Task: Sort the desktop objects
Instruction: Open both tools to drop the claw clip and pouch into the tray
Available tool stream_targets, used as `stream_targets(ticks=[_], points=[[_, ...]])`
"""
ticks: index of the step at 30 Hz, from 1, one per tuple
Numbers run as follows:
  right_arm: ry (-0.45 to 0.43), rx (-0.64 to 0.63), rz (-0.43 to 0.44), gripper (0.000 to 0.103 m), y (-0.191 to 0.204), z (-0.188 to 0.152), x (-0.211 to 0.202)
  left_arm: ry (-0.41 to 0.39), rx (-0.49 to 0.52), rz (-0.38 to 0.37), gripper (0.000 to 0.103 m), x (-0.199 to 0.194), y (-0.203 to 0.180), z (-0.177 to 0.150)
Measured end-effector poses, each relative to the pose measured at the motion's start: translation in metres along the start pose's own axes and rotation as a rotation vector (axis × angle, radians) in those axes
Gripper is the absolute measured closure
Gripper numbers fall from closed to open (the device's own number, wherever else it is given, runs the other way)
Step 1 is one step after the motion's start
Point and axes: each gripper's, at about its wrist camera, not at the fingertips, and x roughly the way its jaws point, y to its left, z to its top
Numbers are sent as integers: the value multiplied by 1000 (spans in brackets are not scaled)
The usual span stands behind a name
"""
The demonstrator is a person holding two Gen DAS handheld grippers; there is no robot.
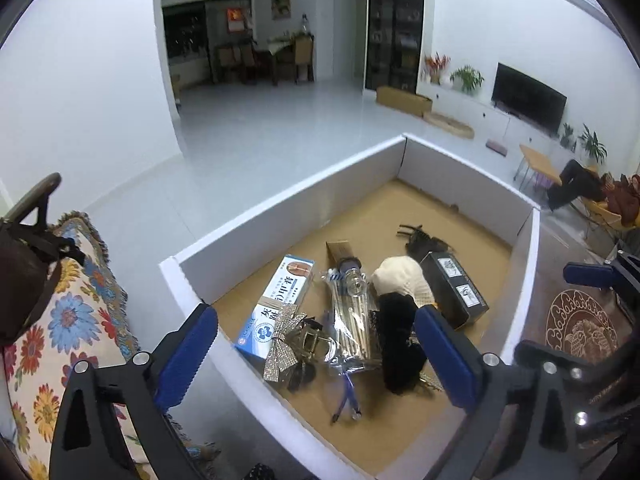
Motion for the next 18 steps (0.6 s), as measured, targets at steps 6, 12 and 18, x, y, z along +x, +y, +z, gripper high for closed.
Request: stream_targets(ticks=[6, 12, 18], points=[[-26, -12, -4, 0, 7, 2, -10, -57, -13, 7, 3, -26, -2, -3], [-40, -5, 3, 0, 9, 7, -8, -78, -4, 55, 1, -37, -8, -3], [-42, -2, 5, 0, 8, 5, -7, -86, -23, 63, 1, -43, -9, -4]])
